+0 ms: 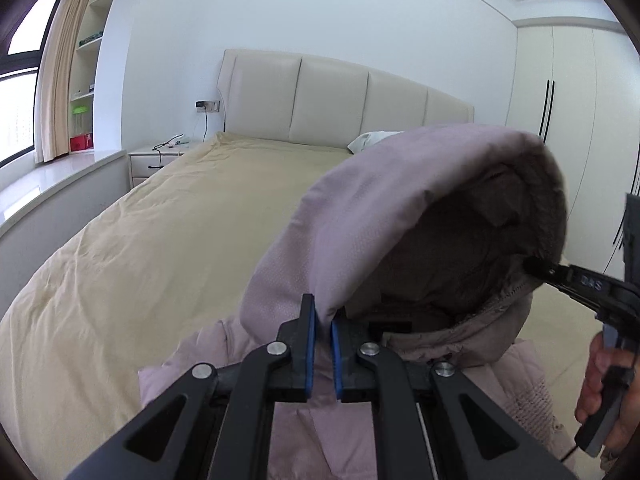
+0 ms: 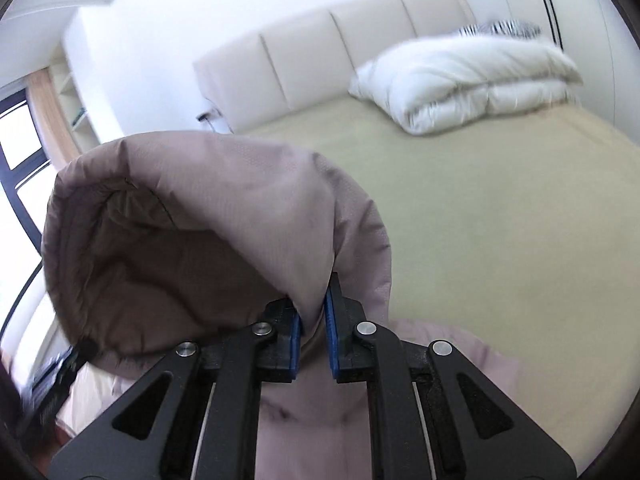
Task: Fold large clothes
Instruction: 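Hold the hood with both grippers and fold it down onto the hem, then press the folded coat flat with both grippers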
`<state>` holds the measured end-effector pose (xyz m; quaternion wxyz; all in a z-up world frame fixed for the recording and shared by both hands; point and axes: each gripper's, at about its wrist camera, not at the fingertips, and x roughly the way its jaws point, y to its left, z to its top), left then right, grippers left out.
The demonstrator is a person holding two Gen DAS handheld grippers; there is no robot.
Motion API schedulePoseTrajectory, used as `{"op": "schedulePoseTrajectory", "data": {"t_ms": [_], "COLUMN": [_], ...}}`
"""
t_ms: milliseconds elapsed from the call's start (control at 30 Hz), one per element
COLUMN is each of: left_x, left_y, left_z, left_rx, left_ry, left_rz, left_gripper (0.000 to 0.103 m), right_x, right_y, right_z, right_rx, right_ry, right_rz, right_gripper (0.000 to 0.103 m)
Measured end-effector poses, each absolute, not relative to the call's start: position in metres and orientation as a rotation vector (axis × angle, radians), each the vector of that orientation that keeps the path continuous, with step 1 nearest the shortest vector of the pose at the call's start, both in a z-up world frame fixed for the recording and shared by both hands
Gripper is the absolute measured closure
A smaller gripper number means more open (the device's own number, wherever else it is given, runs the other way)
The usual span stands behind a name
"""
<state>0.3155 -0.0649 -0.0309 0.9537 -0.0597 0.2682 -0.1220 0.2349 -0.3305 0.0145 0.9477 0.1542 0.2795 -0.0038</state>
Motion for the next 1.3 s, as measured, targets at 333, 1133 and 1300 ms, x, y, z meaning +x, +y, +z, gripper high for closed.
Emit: {"op": "schedulePoseTrajectory", "data": {"t_ms": [333, 1133, 1300], "left_x": [0.208, 0.312, 0.310], "left_y": [-0.026, -0.108, -0.102], "left_z": [-0.103, -0.124, -0.116], "left_rx": [-0.268, 0.117, 0.068], "left_ry": [0.810, 0.840, 0.855], "left_rz": [-0.226, -0.269, -0.277], "left_gripper": [0.095, 0.078, 0.079], "right_x": [0.080, 0.191, 0.204], "right_y": [-0.325, -0.272, -0.263], "right_z": [-0.089, -0.115, -0.113], "right_rx": [0.347, 0.125, 0.051], "right_ry": [0.770, 0.825, 0.876], "right_rz": [-0.048, -0.011, -0.012], "right_gripper": [0.093, 0.054, 0.054]}}
